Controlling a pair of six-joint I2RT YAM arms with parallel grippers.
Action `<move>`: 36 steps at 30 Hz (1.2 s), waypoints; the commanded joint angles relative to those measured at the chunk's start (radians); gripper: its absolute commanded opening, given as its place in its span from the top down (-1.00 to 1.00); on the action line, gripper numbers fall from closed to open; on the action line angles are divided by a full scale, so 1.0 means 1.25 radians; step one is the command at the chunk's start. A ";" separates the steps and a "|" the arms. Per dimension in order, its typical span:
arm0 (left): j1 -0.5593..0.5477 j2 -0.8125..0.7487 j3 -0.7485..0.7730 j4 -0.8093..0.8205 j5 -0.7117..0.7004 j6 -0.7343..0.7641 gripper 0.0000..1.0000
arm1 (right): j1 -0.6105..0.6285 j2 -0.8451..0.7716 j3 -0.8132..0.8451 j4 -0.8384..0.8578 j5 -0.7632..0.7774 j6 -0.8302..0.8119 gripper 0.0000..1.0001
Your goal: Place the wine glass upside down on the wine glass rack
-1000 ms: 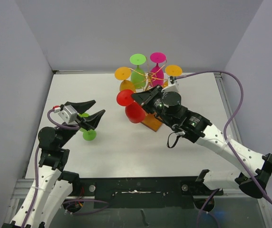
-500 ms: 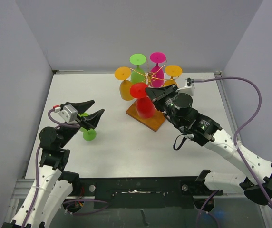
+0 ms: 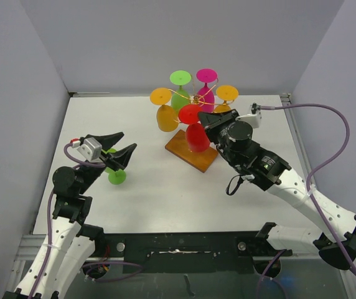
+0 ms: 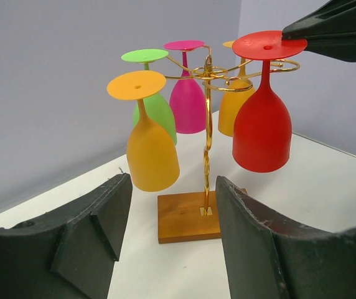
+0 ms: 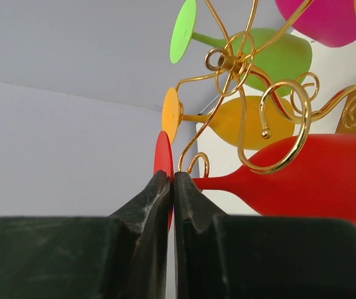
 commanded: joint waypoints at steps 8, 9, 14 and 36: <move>-0.001 -0.009 0.001 0.030 -0.008 0.001 -0.08 | -0.026 0.030 0.030 0.062 0.037 -0.023 1.00; -0.001 -0.010 0.001 0.029 -0.008 0.001 -0.08 | -0.028 0.035 0.034 0.066 0.031 -0.025 1.00; -0.001 -0.011 0.001 0.028 -0.008 0.002 -0.08 | -0.034 0.054 0.038 0.091 0.007 -0.032 1.00; -0.001 -0.011 0.003 0.026 -0.026 0.006 -0.09 | -0.077 0.116 0.061 0.149 -0.146 -0.060 1.00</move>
